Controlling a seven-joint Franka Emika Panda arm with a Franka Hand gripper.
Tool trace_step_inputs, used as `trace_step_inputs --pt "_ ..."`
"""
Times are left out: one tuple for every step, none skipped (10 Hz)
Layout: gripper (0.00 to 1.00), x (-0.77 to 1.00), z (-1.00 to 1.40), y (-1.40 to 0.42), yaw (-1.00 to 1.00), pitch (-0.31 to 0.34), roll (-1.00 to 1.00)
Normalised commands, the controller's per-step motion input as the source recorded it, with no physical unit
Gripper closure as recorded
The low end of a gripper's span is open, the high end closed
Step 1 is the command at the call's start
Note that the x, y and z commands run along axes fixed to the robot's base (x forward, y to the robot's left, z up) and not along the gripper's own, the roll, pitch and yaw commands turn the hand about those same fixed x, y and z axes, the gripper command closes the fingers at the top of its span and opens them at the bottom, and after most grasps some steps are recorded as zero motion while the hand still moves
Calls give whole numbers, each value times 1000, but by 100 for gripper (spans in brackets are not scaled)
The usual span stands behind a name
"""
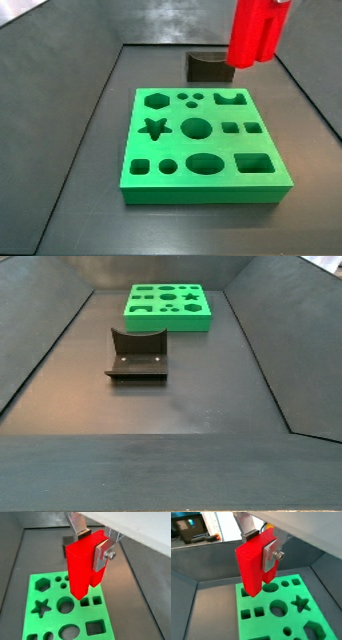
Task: Pick up the double-square object. Move up. Move to above the board. Insert the double-square object.
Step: Insert the double-square object.
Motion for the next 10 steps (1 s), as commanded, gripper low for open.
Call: trace_step_inputs --pt "100 929 -11 246 -286 0 29" --pt "100 940 -66 234 -251 9 46" --pt "100 874 -109 140 -251 34 54" --pt "100 103 0 0 -134 0 0" --pt "100 0 -63 -26 0 -7 0" --pt "100 337 -229 -211 -349 0 49" --pt "100 434 -463 0 -569 16 197" --pt "100 269 -537 3 -700 21 214" --pt "100 140 -506 49 -814 1 187" --pt "100 0 -414 0 -1000 0 121"
